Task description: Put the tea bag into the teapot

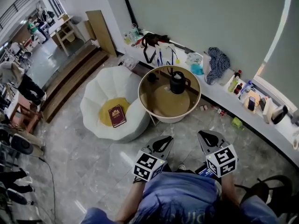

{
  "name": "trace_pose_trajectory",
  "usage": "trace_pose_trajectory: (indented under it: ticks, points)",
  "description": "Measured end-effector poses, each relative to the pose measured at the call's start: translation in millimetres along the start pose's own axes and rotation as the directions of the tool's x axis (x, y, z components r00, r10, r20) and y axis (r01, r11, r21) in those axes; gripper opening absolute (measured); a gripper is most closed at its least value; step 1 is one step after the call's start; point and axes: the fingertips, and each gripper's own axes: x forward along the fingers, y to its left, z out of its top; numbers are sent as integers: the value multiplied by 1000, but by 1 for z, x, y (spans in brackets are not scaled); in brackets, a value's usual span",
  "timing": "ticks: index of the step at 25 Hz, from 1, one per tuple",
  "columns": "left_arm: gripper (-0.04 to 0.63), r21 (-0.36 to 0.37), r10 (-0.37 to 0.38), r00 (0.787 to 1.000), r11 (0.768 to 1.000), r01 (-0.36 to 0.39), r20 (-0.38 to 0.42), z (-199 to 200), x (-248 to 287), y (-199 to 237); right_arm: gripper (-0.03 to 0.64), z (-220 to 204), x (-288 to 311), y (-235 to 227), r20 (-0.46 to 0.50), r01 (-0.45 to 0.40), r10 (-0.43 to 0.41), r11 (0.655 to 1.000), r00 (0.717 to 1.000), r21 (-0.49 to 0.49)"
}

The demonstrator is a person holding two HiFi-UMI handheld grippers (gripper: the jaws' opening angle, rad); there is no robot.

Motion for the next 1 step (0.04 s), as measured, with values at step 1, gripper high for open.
trace_pose_trajectory:
  ticks: [1]
  points:
    - [20,0,3,1000,1000,-3,2,-1,-1,0,20,-1,-1,0,1,0,0,1000,1000,-2]
